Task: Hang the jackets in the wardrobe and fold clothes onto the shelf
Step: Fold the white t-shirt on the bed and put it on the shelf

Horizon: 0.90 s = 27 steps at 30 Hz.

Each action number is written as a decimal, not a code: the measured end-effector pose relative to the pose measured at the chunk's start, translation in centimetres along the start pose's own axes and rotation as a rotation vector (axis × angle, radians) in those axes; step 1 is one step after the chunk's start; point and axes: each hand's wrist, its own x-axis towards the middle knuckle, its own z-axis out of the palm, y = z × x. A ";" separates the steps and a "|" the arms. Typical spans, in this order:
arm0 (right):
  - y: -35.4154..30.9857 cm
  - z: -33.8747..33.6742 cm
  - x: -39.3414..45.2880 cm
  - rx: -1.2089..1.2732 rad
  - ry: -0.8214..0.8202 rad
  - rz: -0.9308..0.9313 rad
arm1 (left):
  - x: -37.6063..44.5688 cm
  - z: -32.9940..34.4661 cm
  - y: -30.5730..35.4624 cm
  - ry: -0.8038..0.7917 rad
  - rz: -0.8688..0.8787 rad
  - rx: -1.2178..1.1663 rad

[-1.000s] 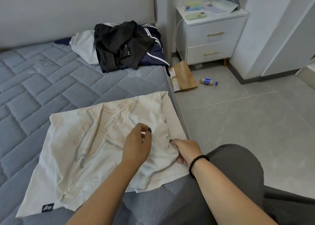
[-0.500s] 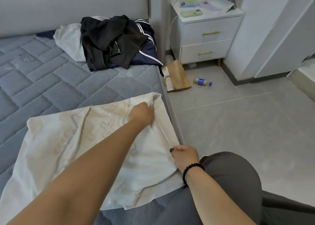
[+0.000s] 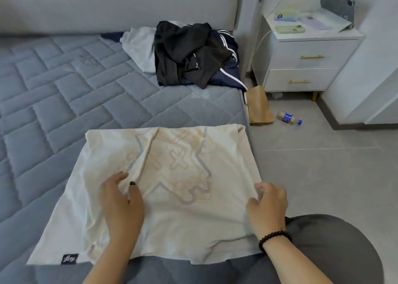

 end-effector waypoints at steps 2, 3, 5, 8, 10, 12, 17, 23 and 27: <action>-1.3 0.4 -1.2 -0.016 0.042 -0.198 | 1.3 -3.8 -3.0 0.110 -0.145 0.113; -2.1 0.6 -1.9 -0.017 0.036 -0.298 | 1.9 -5.2 -4.2 0.113 -0.231 0.131; -3.5 1.8 -3.3 -0.058 -0.068 -0.502 | 2.8 -7.0 -5.6 0.034 -0.397 0.101; -5.2 4.6 -5.8 -0.251 -0.351 -0.766 | 4.1 -8.0 -6.3 -0.143 -0.436 0.121; -5.9 6.2 -7.2 -0.387 -0.482 -0.870 | 4.8 -8.1 -6.1 -0.211 -0.452 0.080; -5.9 7.1 -8.0 -0.522 -0.507 -0.930 | 5.2 -7.8 -6.3 -0.245 -0.513 -0.008; -5.1 7.8 -7.0 -0.566 -0.593 -0.944 | 5.3 -7.3 -6.5 -0.322 -0.545 -0.057; -4.5 7.9 -6.7 -0.528 -0.606 -0.931 | 4.3 -8.0 -7.1 0.216 -0.609 -0.078; -3.9 7.9 -6.5 -0.537 -0.625 -0.934 | 3.6 -9.2 -8.6 0.224 -0.682 0.033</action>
